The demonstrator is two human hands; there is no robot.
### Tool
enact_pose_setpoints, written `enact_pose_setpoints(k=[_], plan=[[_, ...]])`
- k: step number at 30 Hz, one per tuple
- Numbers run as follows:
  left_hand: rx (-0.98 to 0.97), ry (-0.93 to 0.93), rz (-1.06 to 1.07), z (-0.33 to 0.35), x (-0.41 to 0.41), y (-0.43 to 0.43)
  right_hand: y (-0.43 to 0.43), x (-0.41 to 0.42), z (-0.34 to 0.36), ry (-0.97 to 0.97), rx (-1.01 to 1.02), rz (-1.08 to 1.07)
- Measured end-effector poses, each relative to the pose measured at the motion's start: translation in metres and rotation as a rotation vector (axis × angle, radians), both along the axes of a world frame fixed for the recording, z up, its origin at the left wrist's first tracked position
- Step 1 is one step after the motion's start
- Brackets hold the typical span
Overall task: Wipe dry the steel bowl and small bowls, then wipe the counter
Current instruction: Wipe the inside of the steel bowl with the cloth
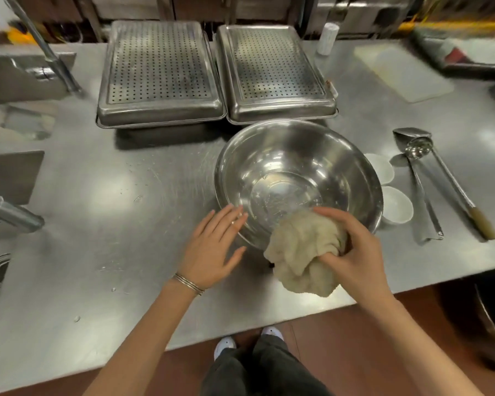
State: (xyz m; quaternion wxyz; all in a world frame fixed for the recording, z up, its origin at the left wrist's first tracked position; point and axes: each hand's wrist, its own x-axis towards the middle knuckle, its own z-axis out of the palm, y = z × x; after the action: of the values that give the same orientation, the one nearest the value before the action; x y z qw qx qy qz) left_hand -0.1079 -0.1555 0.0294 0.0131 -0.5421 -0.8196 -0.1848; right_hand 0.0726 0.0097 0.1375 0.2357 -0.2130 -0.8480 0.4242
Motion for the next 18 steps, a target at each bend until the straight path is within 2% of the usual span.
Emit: enact_pose_setpoints(k=[5,8,11,15,18], plan=[[-0.08,0.05,-0.057,0.006,-0.007,0.043,0.046,-0.021,0.07,0.205,0.046,-0.069],[-0.112,0.048,-0.076,-0.006,-0.008,0.054,0.078,-0.041,0.069,0.191,0.039,-0.044],[-0.122,0.038,-0.035,-0.023,-0.004,0.056,0.111,-0.062,0.022,-0.018,0.053,0.02],[-0.094,-0.001,0.123,-0.025,0.0,0.062,0.151,-0.08,-0.067,-0.413,0.085,0.137],[-0.147,-0.016,0.315,-0.02,-0.01,0.066,0.174,-0.087,-0.108,-0.695,0.081,0.349]])
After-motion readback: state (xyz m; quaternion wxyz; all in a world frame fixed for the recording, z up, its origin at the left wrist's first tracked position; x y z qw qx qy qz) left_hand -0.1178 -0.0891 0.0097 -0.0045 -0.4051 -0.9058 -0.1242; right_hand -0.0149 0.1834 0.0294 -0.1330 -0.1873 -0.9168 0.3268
